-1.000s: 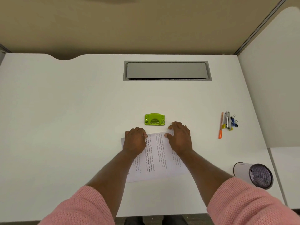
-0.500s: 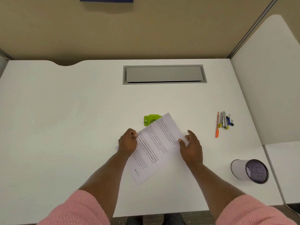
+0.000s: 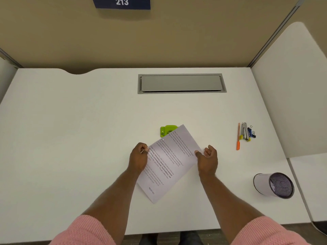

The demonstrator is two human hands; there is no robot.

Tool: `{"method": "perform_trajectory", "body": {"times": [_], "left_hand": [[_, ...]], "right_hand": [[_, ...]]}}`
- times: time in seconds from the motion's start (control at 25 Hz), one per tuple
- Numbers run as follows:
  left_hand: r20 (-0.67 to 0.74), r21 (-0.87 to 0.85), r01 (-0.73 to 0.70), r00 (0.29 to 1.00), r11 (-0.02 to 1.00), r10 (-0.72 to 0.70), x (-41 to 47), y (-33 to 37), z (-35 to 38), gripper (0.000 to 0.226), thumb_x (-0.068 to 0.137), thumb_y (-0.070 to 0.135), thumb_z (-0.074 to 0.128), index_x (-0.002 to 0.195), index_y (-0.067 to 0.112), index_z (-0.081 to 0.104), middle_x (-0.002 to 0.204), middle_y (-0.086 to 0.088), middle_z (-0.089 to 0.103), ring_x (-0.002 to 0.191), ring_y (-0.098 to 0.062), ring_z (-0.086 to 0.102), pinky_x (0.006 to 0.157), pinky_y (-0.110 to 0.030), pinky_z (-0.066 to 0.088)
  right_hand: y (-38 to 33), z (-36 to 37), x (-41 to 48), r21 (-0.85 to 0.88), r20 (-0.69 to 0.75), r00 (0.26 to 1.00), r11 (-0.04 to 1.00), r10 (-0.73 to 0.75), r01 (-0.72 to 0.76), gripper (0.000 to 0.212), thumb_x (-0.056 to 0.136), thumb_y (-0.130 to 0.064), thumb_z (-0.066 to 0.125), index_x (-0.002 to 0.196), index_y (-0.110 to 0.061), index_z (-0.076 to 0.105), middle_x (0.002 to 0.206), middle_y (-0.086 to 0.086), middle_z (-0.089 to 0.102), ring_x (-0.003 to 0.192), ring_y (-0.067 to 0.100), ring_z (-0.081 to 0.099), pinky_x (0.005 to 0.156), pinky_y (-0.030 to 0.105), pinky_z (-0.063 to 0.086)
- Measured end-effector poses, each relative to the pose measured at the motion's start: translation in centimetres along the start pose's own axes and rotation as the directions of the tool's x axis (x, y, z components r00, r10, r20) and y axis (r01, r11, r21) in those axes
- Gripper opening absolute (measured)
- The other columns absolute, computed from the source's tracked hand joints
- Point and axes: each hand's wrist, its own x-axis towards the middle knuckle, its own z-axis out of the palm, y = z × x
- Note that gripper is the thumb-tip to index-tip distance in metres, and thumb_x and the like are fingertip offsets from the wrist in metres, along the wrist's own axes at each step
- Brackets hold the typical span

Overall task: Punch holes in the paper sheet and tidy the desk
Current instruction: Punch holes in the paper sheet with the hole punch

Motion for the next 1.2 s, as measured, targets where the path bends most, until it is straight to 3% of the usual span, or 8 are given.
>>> {"method": "perform_trajectory", "body": {"times": [0.12,0.24,0.36,0.44,0.64,0.8,0.96,1.2], "left_hand": [[-0.005,-0.032,0.02,1.0,0.999,-0.02,-0.3,0.1,-0.5,0.009,0.095,0.004,0.051,0.09,0.007,0.057,0.074,0.001,0.053,0.067,-0.015,0.045,0.063,-0.029,0.037],[-0.013,-0.093,0.043,0.999,0.995,-0.044,-0.5,0.3,-0.9,0.01,0.096,0.005,0.05,0.09,0.008,0.058,0.075,0.001,0.053,0.063,-0.012,0.042,0.058,-0.025,0.034],[-0.028,-0.147,0.049,0.998,0.988,-0.054,-0.9,0.4,-1.0,0.011,0.096,0.005,0.05,0.089,0.009,0.058,0.077,0.0,0.053,0.065,-0.011,0.041,0.058,-0.023,0.034],[-0.048,-0.163,0.047,0.997,0.986,-0.056,-1.2,0.7,-0.9,0.009,0.096,0.006,0.052,0.091,0.01,0.058,0.081,-0.001,0.056,0.071,-0.013,0.046,0.064,-0.025,0.038],[-0.039,-0.179,0.042,0.998,0.983,-0.05,-2.2,2.0,-1.4,0.022,0.099,0.008,0.051,0.118,0.01,0.062,0.11,-0.005,0.067,0.1,-0.021,0.062,0.091,-0.034,0.049],[0.003,-0.143,-0.048,0.999,0.989,0.049,-3.4,4.3,-2.0,0.018,0.101,0.014,0.048,0.11,0.014,0.064,0.105,-0.002,0.07,0.095,-0.021,0.066,0.075,-0.028,0.051],[-0.014,-0.113,-0.145,0.989,0.983,0.145,-5.6,6.4,-2.2,0.018,0.101,0.012,0.046,0.11,0.017,0.061,0.104,0.001,0.068,0.092,-0.016,0.064,0.072,-0.025,0.05],[-0.035,-0.158,-0.237,0.972,0.959,0.234,-8.4,6.7,-2.8,0.024,0.099,0.01,0.047,0.106,0.029,0.059,0.104,0.012,0.067,0.093,0.002,0.063,0.072,-0.014,0.049]], "right_hand": [[-0.6,0.9,-0.8,-0.02,-0.035,0.999,1.0,-0.007,0.006,0.071,0.083,-0.013,0.081,0.144,-0.01,0.044,0.142,0.01,0.055,0.13,0.024,0.054,0.111,0.035,0.041],[-0.9,1.7,-1.2,0.125,0.061,0.99,0.983,0.124,-0.131,0.075,0.082,-0.011,0.08,0.147,-0.011,0.041,0.135,0.011,0.06,0.122,0.028,0.06,0.108,0.042,0.045],[-1.0,2.2,-1.6,0.176,0.195,0.968,0.966,0.157,-0.192,0.037,0.081,-0.003,0.077,0.116,-0.009,0.064,0.11,0.008,0.071,0.101,0.028,0.067,0.094,0.042,0.054],[-1.5,2.4,-2.1,0.144,0.206,0.974,0.982,0.092,-0.123,0.015,0.083,-0.002,0.074,0.091,-0.014,0.069,0.095,0.005,0.074,0.086,0.026,0.067,0.079,0.036,0.055],[-4.7,2.2,-3.6,0.18,0.229,0.966,0.981,-0.117,0.076,0.022,0.088,-0.005,0.07,0.095,-0.025,0.072,0.095,-0.008,0.078,0.087,0.015,0.075,0.077,0.032,0.059],[-7.4,1.2,-5.2,0.174,0.257,0.929,0.958,-0.268,0.228,0.023,0.091,-0.005,0.068,0.099,-0.026,0.071,0.099,-0.004,0.078,0.091,0.017,0.074,0.081,0.035,0.061],[-9.3,-0.7,-7.0,0.181,0.272,0.888,0.926,-0.371,0.332,0.021,0.094,-0.005,0.064,0.103,-0.022,0.07,0.101,-0.001,0.077,0.093,0.022,0.074,0.081,0.038,0.061],[-10.6,-3.5,-8.6,0.196,0.292,0.829,0.879,-0.476,0.435,0.03,0.093,-0.007,0.06,0.098,-0.035,0.069,0.094,-0.013,0.077,0.086,0.01,0.073,0.072,0.022,0.059]]}}
